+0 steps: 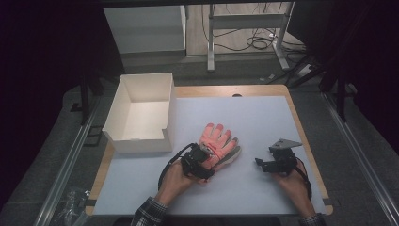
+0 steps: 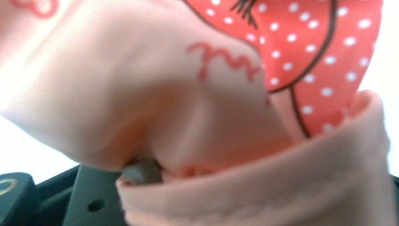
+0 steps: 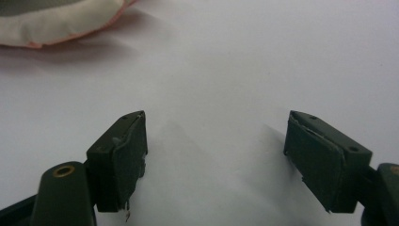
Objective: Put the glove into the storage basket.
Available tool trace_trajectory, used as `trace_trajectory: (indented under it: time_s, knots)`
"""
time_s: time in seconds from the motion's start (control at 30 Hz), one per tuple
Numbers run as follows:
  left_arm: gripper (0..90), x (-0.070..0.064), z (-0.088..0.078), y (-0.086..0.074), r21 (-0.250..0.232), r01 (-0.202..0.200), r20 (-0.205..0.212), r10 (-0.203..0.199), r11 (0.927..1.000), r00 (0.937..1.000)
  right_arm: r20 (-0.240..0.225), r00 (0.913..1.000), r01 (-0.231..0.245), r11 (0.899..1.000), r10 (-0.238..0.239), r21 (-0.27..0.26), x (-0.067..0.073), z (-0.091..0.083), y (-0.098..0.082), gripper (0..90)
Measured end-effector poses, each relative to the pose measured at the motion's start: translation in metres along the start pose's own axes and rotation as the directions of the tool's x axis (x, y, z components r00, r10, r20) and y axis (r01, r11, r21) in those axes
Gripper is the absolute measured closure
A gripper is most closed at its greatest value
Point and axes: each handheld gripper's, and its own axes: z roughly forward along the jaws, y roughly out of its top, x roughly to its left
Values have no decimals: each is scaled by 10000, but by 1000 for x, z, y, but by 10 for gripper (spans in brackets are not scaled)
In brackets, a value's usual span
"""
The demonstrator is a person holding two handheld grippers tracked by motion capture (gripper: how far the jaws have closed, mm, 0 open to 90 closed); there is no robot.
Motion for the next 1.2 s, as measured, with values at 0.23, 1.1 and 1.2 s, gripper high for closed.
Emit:
trace_trajectory:
  time_s: [0.23, 1.1, 1.2]
  knots:
    - [431, 11, -11, 2, -227, 303, -289, -310, 9993, 9991, 1, 10000, 4, 10000, -4, -4, 0, 0, 0, 221]
    - [418, 50, -49, 60, -675, 669, -1347, -755, 9955, 9880, 7, 10000, 15, 10000, -15, -18, 0, 0, 0, 221]
    - [417, 54, -53, 68, -711, 702, -1401, -796, 9950, 9869, 8, 10000, 21, 10000, -21, -20, 0, 0, 0, 221]
